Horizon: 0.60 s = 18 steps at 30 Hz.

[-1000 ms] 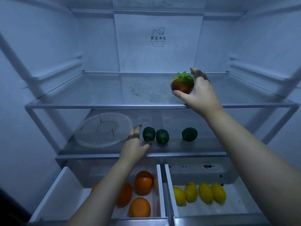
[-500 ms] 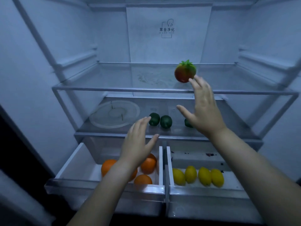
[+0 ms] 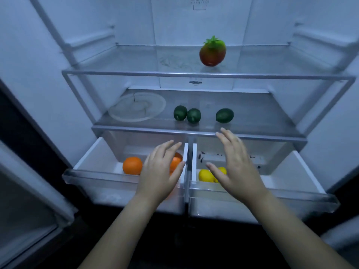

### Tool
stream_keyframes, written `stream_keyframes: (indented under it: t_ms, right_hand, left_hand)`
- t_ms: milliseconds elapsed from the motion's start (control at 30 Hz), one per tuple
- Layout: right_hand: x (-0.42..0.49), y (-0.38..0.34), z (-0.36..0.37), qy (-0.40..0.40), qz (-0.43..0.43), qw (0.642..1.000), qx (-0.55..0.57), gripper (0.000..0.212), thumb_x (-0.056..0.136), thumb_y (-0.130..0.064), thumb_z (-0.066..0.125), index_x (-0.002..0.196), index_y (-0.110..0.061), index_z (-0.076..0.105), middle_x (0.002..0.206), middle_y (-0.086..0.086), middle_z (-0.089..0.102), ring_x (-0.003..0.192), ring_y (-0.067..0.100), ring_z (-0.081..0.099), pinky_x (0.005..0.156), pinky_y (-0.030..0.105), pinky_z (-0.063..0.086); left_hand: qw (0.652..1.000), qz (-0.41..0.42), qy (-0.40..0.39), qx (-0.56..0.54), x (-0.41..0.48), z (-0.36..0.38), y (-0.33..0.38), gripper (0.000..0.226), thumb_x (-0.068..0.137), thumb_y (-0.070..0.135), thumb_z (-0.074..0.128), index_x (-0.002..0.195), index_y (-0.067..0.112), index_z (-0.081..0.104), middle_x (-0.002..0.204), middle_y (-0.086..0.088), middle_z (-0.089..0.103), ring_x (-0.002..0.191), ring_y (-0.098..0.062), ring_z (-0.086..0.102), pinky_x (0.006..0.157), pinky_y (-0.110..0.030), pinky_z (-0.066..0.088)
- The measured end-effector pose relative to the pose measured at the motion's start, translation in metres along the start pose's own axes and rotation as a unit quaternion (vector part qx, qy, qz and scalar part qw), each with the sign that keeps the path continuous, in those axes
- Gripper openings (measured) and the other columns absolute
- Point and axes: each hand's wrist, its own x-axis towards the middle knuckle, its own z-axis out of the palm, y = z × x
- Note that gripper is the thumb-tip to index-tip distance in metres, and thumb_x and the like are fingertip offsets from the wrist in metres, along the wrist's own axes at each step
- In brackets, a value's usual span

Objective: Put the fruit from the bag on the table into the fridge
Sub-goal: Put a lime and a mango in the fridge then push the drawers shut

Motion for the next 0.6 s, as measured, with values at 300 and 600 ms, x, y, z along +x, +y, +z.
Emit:
stream_keyframes:
  t_ms: [300, 600]
  right_hand:
    - [-0.068, -0.005, 0.033, -0.033, 0.036, 0.998, 0.028, 0.056, 0.087, -0.039, 0.057, 0.136, -0.016, 0.042, 0.139, 0.003, 0.041, 0.13, 0.022, 0.037, 0.11, 0.039, 0.031]
    - [-0.093, -0.009, 0.04, 0.022, 0.058, 0.998, 0.018, 0.038, 0.081, -0.016, 0.072, 0.118, -0.015, 0.061, 0.116, 0.003, 0.053, 0.111, 0.021, 0.048, 0.098, 0.03, 0.036]
  left_hand:
    - [0.999, -0.026, -0.015, 0.029, -0.056, 0.017, -0.002, 0.042, 0.089, 0.042, 0.049, 0.128, 0.026, 0.054, 0.133, 0.003, 0.05, 0.121, -0.017, 0.046, 0.1, -0.034, 0.034]
    - [0.998, -0.028, -0.012, 0.049, -0.075, 0.024, -0.007, 0.04, 0.084, 0.032, 0.063, 0.123, 0.026, 0.058, 0.126, 0.001, 0.052, 0.12, -0.018, 0.045, 0.1, -0.04, 0.039]
